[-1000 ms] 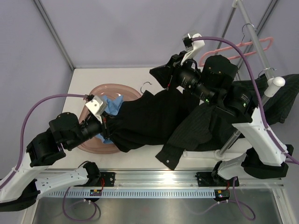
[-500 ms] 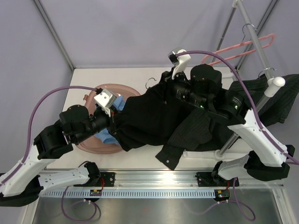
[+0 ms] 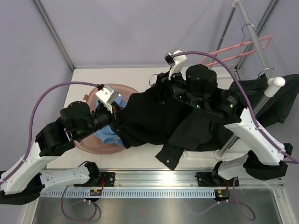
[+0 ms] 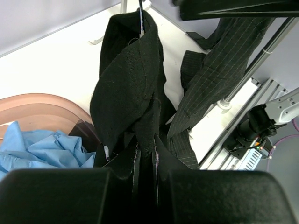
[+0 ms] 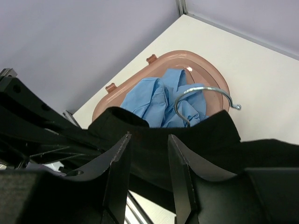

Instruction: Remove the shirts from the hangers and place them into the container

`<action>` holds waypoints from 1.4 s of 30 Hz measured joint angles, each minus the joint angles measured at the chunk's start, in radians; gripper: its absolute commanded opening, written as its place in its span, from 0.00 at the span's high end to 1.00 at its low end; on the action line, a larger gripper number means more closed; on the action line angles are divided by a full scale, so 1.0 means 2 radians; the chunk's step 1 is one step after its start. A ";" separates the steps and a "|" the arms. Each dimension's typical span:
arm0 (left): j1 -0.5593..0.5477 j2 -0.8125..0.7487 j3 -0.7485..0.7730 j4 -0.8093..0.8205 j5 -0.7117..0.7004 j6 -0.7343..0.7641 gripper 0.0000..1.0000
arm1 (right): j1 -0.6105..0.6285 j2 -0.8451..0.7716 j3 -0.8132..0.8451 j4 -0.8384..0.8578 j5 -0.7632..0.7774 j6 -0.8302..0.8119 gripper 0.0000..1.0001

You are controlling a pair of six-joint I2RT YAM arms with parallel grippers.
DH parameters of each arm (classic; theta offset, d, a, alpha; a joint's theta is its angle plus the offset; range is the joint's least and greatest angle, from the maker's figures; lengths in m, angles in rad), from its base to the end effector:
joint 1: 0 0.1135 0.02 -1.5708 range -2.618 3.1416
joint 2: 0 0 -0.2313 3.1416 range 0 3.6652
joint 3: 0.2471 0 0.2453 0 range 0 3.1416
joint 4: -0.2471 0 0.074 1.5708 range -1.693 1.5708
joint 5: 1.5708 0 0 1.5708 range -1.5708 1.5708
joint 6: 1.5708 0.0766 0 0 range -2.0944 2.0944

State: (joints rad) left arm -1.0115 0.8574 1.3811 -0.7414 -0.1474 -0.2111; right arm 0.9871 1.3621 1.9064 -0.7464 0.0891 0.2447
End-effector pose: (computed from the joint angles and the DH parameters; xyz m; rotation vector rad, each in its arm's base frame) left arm 0.1108 -0.1558 0.4270 0.6181 1.7419 -0.7388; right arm 0.1665 0.2397 0.4841 -0.6062 1.7424 0.8019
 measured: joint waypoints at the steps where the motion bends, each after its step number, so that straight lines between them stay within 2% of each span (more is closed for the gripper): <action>1: 0.000 0.000 0.000 0.001 0.003 0.000 1.00 | 0.000 0.006 0.005 0.001 0.001 -0.002 0.54; 15: 0.000 -0.006 0.000 0.005 0.017 0.000 1.00 | 0.000 0.035 0.028 -0.001 0.028 -0.020 0.52; 23: 0.000 -0.018 0.000 0.005 0.024 0.000 1.00 | -0.001 0.039 0.042 -0.001 0.042 -0.031 0.55; 27: 0.000 -0.019 -0.001 0.006 0.031 0.000 1.00 | -0.004 0.051 0.051 0.000 0.042 -0.033 0.66; 28: 0.000 -0.019 -0.001 0.006 0.033 0.000 1.00 | -0.004 0.055 0.053 0.000 0.041 -0.033 0.89; 29: 0.000 -0.019 -0.001 0.005 0.033 -0.001 1.00 | -0.004 0.059 0.056 0.000 0.040 -0.036 1.00; 31: 0.000 -0.018 -0.002 0.005 0.032 -0.002 1.00 | -0.004 0.066 0.058 0.000 0.039 -0.038 1.00; 32: 0.000 -0.018 -0.002 0.005 0.033 -0.003 0.96 | -0.004 0.067 0.058 0.000 0.038 -0.038 1.00; 33: 0.000 -0.017 -0.002 0.005 0.032 -0.004 0.75 | -0.004 0.068 0.059 0.000 0.039 -0.038 1.00; 35: 0.000 -0.016 -0.003 0.007 0.033 -0.007 0.72 | -0.004 0.068 0.059 -0.002 0.044 -0.041 1.00; 37: 0.000 -0.016 -0.003 0.010 0.033 -0.009 0.63 | -0.004 0.068 0.064 -0.010 0.051 -0.043 1.00; 42: 0.000 -0.031 -0.026 0.011 0.034 -0.022 0.60 | -0.005 0.080 0.125 -0.056 0.078 -0.060 1.00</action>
State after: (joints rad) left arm -1.0115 0.7948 1.3289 -0.7189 -0.0792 -0.2558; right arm 0.9768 1.5227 2.1559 -0.8574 0.2443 0.1249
